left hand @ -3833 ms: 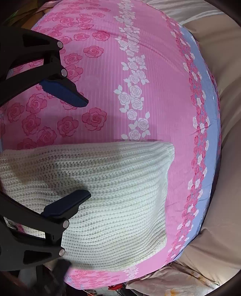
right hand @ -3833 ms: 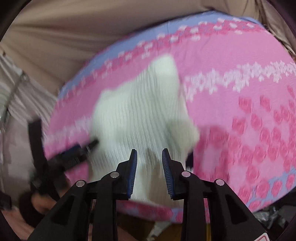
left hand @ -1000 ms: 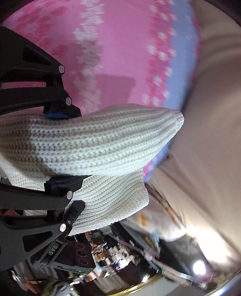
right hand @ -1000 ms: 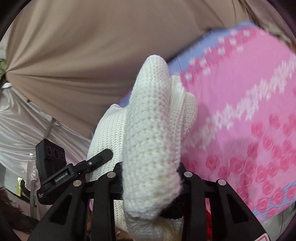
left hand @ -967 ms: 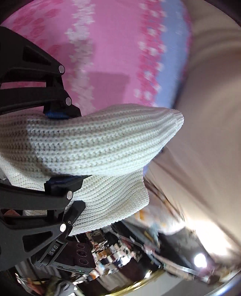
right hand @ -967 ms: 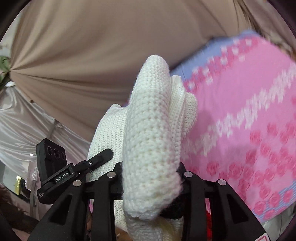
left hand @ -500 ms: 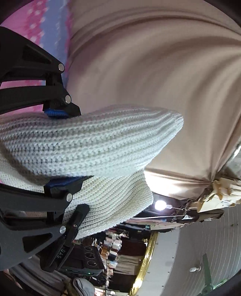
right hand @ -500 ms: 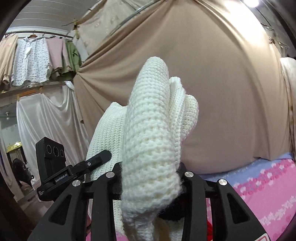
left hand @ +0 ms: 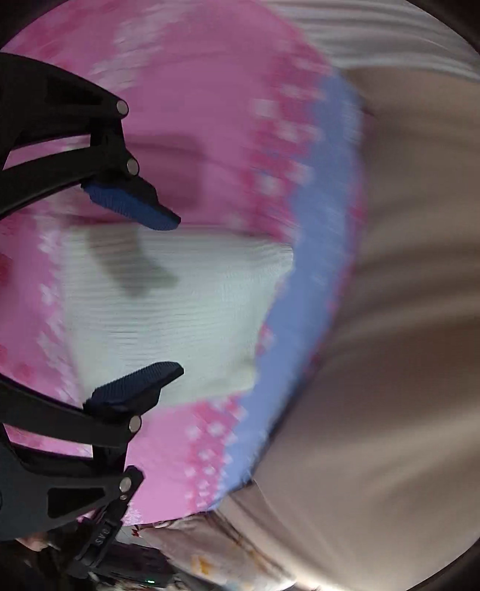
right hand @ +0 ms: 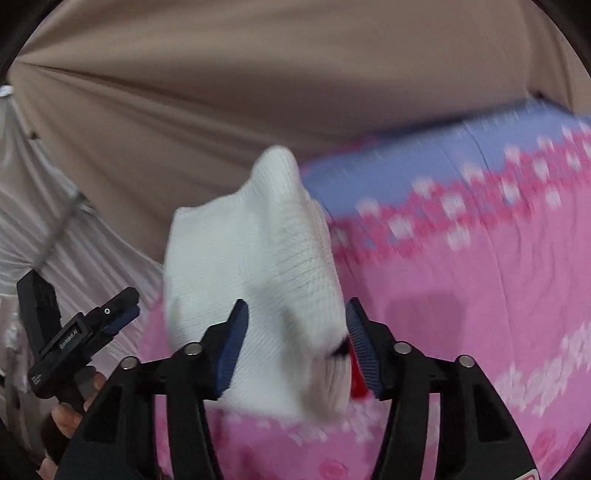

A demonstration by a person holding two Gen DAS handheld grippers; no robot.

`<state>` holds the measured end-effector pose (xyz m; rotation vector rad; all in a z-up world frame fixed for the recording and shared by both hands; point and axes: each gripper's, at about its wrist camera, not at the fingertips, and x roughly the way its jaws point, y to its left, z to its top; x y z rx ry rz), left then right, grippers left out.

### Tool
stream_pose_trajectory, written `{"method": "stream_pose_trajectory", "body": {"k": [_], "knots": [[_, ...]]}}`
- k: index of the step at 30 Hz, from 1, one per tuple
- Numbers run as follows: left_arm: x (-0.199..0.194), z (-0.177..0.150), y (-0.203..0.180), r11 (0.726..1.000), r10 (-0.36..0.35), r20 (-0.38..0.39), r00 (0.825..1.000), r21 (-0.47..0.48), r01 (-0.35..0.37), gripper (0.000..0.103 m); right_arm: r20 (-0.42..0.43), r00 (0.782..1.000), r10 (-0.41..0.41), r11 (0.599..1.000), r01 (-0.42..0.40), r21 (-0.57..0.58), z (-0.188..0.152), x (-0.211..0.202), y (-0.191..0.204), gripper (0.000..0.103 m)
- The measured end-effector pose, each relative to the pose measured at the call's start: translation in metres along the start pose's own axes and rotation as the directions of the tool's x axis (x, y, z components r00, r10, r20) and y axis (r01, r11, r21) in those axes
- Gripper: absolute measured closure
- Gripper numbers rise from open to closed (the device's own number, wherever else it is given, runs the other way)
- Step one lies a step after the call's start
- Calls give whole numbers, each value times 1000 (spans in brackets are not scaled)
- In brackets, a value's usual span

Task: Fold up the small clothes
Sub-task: 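Lower the folded sweater onto the sheet with both grippers and release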

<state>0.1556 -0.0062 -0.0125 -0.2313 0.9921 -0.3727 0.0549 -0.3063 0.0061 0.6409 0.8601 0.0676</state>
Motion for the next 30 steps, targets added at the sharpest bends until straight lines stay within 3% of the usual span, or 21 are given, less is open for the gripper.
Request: {"method": "stream_pose_trajectory", "body": {"k": [1, 3, 5, 7, 9, 10, 12, 13, 15, 16, 18, 20, 22, 24, 26, 30], "knots": [[5, -15, 13, 999, -8, -14, 1000, -34, 7, 32, -47, 999, 6, 999, -4, 45, -18, 11, -15, 60], [4, -31, 27, 998, -17, -22, 1000, -68, 15, 28, -65, 998, -3, 997, 8, 76, -49, 10, -30, 59], [7, -41, 27, 991, -39, -38, 999, -129, 34, 20, -76, 997, -16, 998, 21, 59, -59, 7, -30, 50], [14, -47, 24, 984, -57, -60, 997, -171, 46, 19, -94, 995, -21, 999, 25, 46, -59, 11, -27, 40], [28, -53, 27, 980, -40, -104, 994, -196, 19, 19, -123, 992, -16, 999, 21, 39, -54, 32, -27, 40], [38, -56, 28, 978, -30, -124, 992, -209, 4, 21, -140, 990, -17, 999, 23, 46, -52, 42, -27, 40], [53, -58, 31, 975, -21, -157, 987, -223, -14, 38, -184, 983, 1, 997, 14, 81, -47, 69, -32, 40], [60, -57, 32, 974, -9, -186, 983, -223, -33, 51, -201, 980, 4, 996, 15, 93, -48, 80, -35, 41], [61, -53, 32, 974, 0, -208, 978, -220, -47, 61, -239, 971, 13, 995, 11, 96, -45, 96, -33, 72], [59, -51, 32, 977, -2, -204, 979, -210, -42, 66, -237, 971, 5, 997, 14, 78, -42, 94, -27, 79], [55, -48, 32, 982, 22, -205, 979, -177, -60, 67, -164, 986, 32, 999, -29, 22, -35, 70, -10, 82], [63, -51, 35, 986, 36, -232, 972, -153, -73, 67, -122, 992, 13, 999, -17, -27, -34, 54, -2, 82], [72, -56, 35, 985, 50, -255, 966, -147, -89, 65, -164, 986, -20, 1000, 18, -17, -42, 64, -12, 81], [65, -51, 31, 986, 56, -256, 965, -135, -93, 65, -247, 965, -85, 996, 87, -1, -55, 89, -31, 78], [43, -40, 26, 989, 41, -213, 976, -133, -71, 67, -234, 970, -63, 995, 78, 55, -52, 79, -33, 74], [10, 3, 14, 993, 24, -76, 997, -112, -32, 60, -79, 995, -59, 998, 59, 3, -19, 29, 2, 73]]}}
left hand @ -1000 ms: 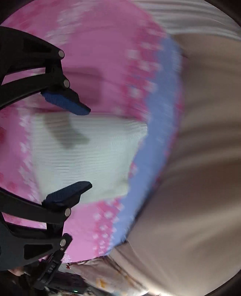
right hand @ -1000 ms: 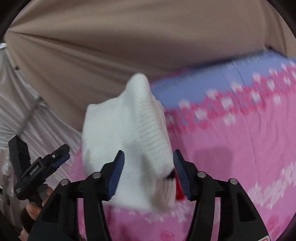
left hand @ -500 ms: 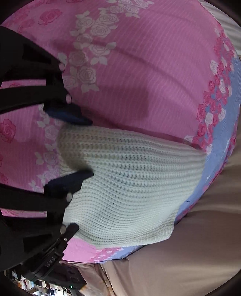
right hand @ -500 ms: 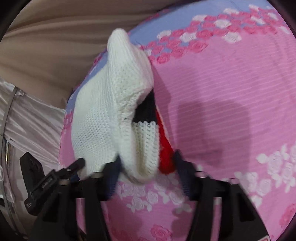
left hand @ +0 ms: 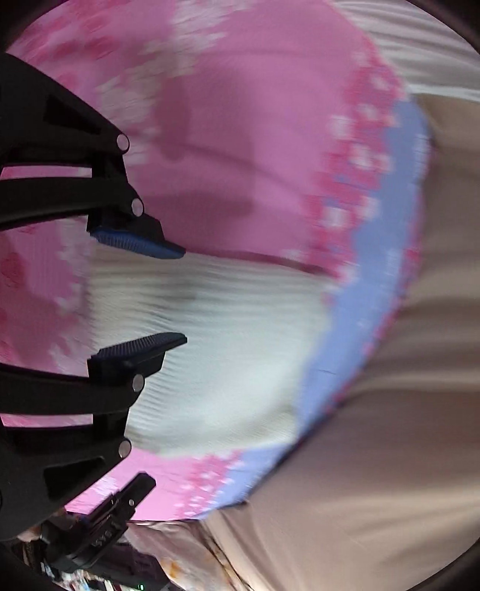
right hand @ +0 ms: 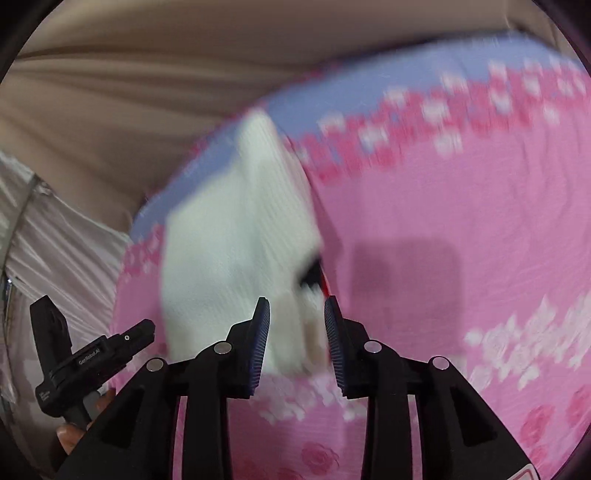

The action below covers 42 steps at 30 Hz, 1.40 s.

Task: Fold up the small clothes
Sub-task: 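Lower the folded sweater onto the sheet with both grippers and release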

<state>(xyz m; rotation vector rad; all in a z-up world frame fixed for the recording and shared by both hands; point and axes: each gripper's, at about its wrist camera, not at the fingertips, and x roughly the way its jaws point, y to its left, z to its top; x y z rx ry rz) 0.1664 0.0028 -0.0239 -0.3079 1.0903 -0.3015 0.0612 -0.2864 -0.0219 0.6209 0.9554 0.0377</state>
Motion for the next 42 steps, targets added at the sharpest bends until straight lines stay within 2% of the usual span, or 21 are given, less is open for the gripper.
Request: {"method": "stream_pose_trajectory", "body": {"k": [2, 4, 6, 8, 10, 12, 14, 16, 18, 20, 23, 25, 27, 28, 29, 31, 34, 36, 37, 39, 42], "knots": [[8, 26, -14, 1000, 0, 22, 1000, 27, -1, 59, 39, 999, 17, 996, -14, -85, 27, -6, 26, 86], [33, 46, -24, 997, 37, 25, 999, 62, -39, 59, 49, 999, 23, 990, -16, -141, 50, 9, 43, 92], [59, 53, -27, 993, 84, -15, 996, 85, -83, 59, 42, 999, -11, 983, 19, -181, 75, 40, 52, 92], [90, 52, -21, 984, 150, -67, 986, 102, -143, 55, -22, 994, -103, 974, 96, -207, 87, 85, 49, 93], [98, 51, -16, 986, 154, -75, 985, 84, -147, 51, -86, 970, -229, 951, 204, -232, 84, 126, 34, 93], [84, 52, -16, 989, 139, -65, 988, 66, -134, 52, -61, 979, -195, 962, 179, -205, 87, 115, 34, 94], [65, 50, -18, 990, 124, -20, 992, 69, -123, 53, -4, 993, -118, 978, 116, -172, 88, 83, 42, 94], [56, 43, -16, 991, 121, -18, 993, 57, -120, 53, 24, 995, -92, 984, 95, -151, 82, 65, 44, 94], [50, 33, -12, 993, 117, -35, 992, 27, -116, 53, -32, 992, -120, 982, 113, -151, 67, 78, 33, 94], [32, 13, -11, 996, 93, -32, 995, 16, -92, 53, -96, 978, -187, 971, 170, -167, 50, 91, 23, 95], [22, -16, -9, 993, 110, -45, 993, 37, -108, 53, -31, 995, -99, 979, 92, -183, 39, 48, 39, 95], [38, -31, -2, 991, 134, -99, 986, 12, -134, 53, -22, 996, -87, 977, 81, -199, 26, 35, 44, 94], [56, -40, 5, 988, 146, -153, 977, -23, -151, 52, -82, 986, -148, 968, 127, -217, 9, 57, 35, 95], [63, -42, 6, 986, 158, -163, 974, -25, -164, 51, -119, 977, -178, 965, 150, -215, 3, 75, 26, 98], [62, -43, 5, 985, 165, -156, 974, -17, -170, 51, -136, 976, -171, 969, 142, -200, 1, 85, 17, 101], [50, -42, -2, 985, 171, -122, 978, 14, -171, 52, -115, 981, -154, 977, 133, -168, 3, 68, 22, 100], [44, -46, -7, 981, 191, -109, 976, 37, -188, 53, -37, 987, -158, 965, 147, -216, -1, 38, 37, 98], [44, -51, -8, 981, 193, -121, 974, 30, -191, 53, -81, 977, -198, 957, 175, -233, -11, 51, 29, 98], [41, -55, -12, 979, 202, -120, 972, 40, -199, 53, -117, 963, -241, 949, 208, -236, -18, 68, 18, 98], [26, -62, -24, 973, 222, -87, 971, 87, -214, 53, -104, 964, -244, 946, 213, -244, -23, 66, 17, 99], [6, -72, -33, 970, 220, -50, 974, 118, -213, 52, -63, 980, -190, 958, 171, -230, -20, 31, 33, 92]]}}
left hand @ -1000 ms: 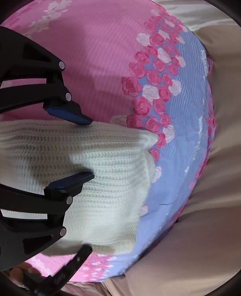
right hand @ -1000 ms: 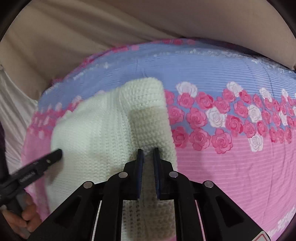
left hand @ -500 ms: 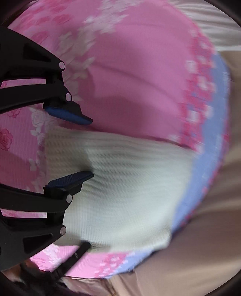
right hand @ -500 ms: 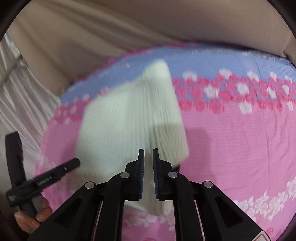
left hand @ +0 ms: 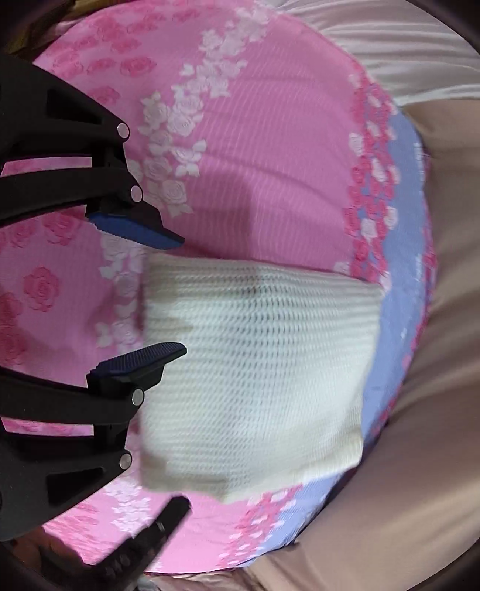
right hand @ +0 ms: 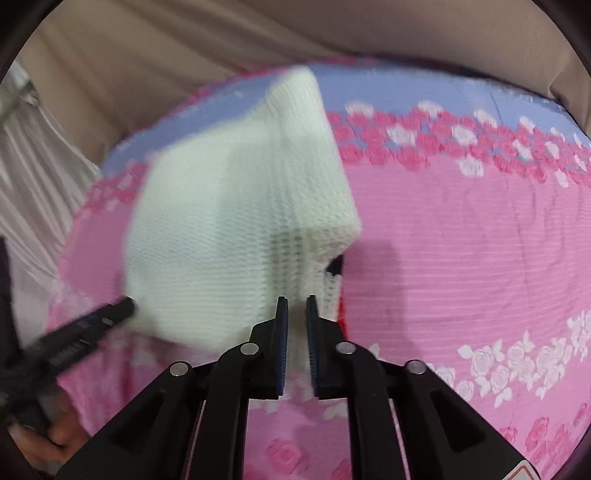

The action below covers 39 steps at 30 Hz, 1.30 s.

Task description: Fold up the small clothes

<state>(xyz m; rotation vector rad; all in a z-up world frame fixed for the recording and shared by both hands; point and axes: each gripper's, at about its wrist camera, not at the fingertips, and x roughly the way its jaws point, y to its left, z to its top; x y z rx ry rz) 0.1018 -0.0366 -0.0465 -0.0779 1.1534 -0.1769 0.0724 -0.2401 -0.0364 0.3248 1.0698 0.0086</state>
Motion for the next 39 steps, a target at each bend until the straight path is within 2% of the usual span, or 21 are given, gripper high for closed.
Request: {"method": "stream_pose_trajectory", "body": {"k": [3, 7, 13, 22, 27, 31, 33, 35, 39], "knots": [[-18, -10, -3, 1000, 15, 22, 1000, 0, -15, 52, 44, 999, 7, 1000, -6, -24, -10, -36, 7, 92], [-38, -30, -14, 998, 40, 61, 997, 51, -43, 49, 38, 999, 24, 1000, -24, -2, -36, -53, 4, 92], [-48, -50, -28, 989, 67, 89, 994, 124, -78, 49, 10, 1000, -25, 999, 25, 26, -87, -64, -6, 91], [-53, -68, -38, 983, 68, 108, 992, 161, -85, 46, 43, 995, -89, 996, 88, 33, -112, -76, 1, 89], [-39, -67, -27, 988, 70, 72, 995, 129, -79, 43, 33, 994, -100, 993, 97, 62, -116, -69, -3, 89], [-27, -40, -2, 1000, 14, 42, 999, 12, -14, 42, 3, 998, -55, 991, 54, 123, -99, -51, -19, 88], [-17, -23, 7, 999, 21, 34, 999, -25, -21, 42, 1, 999, -37, 990, 37, 139, -79, -40, -22, 81], [-4, -9, 11, 998, 52, 38, 998, -33, -51, 42, 4, 1000, -7, 989, 6, 149, -55, -28, -24, 63], [34, 5, 14, 996, 80, -24, 997, -27, -81, 43, -49, 999, 12, 993, -6, 114, -18, 12, -19, 45]]}}
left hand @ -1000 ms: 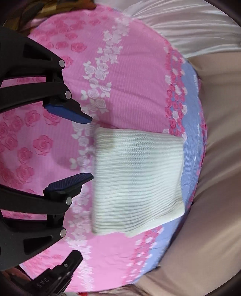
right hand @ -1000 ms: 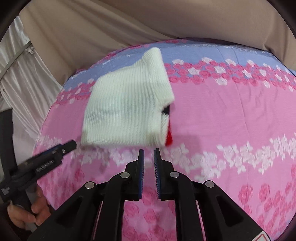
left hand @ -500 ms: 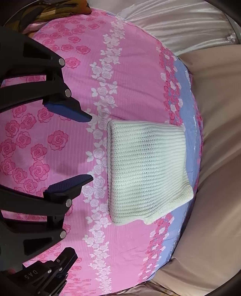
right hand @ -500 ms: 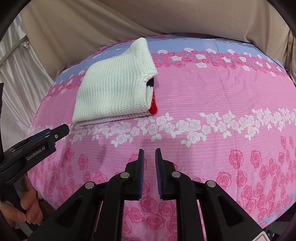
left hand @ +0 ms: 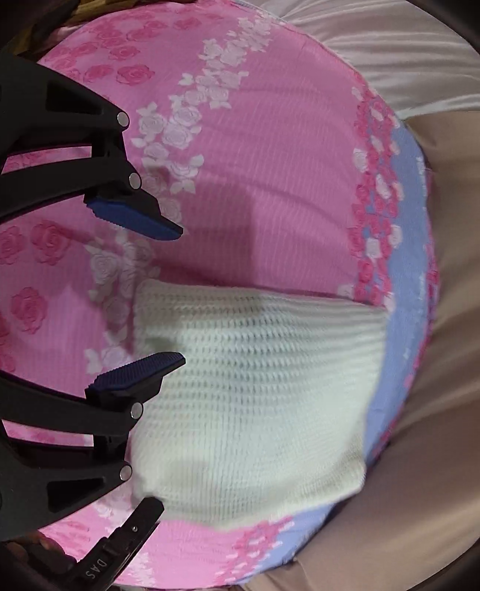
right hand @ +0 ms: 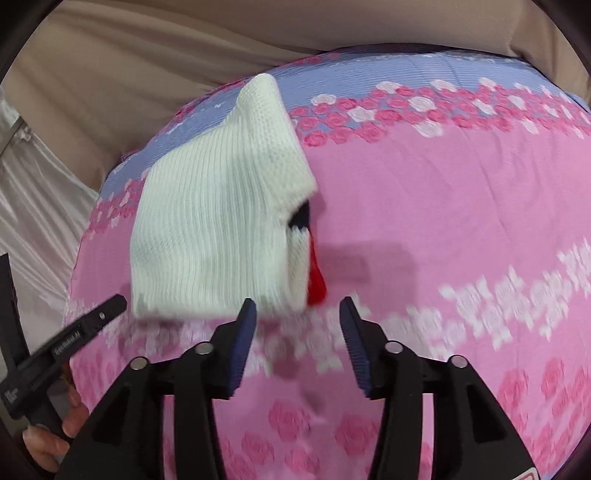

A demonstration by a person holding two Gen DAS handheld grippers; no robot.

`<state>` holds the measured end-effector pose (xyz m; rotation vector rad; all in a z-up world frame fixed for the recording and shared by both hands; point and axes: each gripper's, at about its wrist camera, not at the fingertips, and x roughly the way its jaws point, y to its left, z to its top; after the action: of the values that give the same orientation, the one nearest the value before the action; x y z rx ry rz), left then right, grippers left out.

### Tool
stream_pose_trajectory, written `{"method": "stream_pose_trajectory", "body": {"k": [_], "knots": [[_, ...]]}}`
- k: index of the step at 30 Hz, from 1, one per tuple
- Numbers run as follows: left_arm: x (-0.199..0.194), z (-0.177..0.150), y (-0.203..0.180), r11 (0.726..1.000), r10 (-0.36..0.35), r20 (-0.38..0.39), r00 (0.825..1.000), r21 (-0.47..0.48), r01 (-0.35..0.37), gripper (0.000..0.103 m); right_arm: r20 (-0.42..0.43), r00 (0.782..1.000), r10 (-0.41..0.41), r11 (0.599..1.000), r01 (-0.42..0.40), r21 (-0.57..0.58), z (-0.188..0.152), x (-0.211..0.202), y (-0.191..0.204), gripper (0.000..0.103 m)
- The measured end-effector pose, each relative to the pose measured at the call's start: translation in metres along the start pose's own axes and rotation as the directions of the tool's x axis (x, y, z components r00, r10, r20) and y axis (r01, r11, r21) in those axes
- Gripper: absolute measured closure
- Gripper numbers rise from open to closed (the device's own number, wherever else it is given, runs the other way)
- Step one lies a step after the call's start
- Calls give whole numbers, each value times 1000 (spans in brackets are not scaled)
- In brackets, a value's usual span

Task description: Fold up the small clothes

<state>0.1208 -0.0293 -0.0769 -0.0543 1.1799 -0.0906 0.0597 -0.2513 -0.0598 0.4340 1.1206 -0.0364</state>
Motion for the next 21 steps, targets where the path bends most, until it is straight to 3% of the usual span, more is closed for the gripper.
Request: {"method": "stream_pose_trajectory", "body": {"k": [1, 2, 3, 8, 9, 10, 11, 13, 15, 18, 20, 21], "knots": [[9, 2, 1, 1000, -3, -22, 1000, -9, 3, 43, -43, 999, -1, 1000, 0, -13, 6, 18, 2, 46], [12, 3, 3, 1000, -9, -29, 1000, -19, 9, 44, -68, 998, 0, 1000, -1, -17, 8, 28, 3, 70], [11, 4, 4, 1000, -18, -25, 1000, -26, 17, 44, -79, 997, 2, 1000, -3, -21, 10, 32, 4, 82], [18, 2, 4, 1000, 12, -18, 1000, 15, -11, 42, 105, 994, 24, 998, -18, -56, 13, -18, 12, 86], [22, 1, 4, 1000, 17, -22, 1000, 10, -16, 42, 75, 997, 6, 999, -3, -52, 11, -6, 7, 86], [23, 0, 3, 1000, 19, -19, 1000, 6, -19, 41, -8, 999, -31, 998, 31, -54, 8, 20, 1, 86], [22, 1, 2, 1000, 26, -17, 1000, 11, -26, 41, -43, 998, -36, 998, 34, -46, 3, 35, -5, 84], [12, 1, -2, 998, 43, -2, 999, 37, -43, 42, -19, 999, -32, 999, 31, -34, 2, 28, -4, 80], [-1, -2, -5, 997, 57, 26, 998, 57, -59, 43, 13, 1000, -17, 1000, 17, 6, 3, 6, 0, 80], [-30, -13, -11, 995, 54, 87, 995, 77, -61, 36, 96, 991, -92, 996, 92, 4, -9, -33, 9, 71], [-45, -21, -16, 994, 51, 123, 991, 87, -62, 26, 159, 971, -180, 983, 183, -2, -23, -56, 13, 47], [-56, -28, -20, 993, 56, 150, 987, 92, -70, 23, 188, 958, -218, 975, 221, 9, -34, -66, 15, 41]]}}
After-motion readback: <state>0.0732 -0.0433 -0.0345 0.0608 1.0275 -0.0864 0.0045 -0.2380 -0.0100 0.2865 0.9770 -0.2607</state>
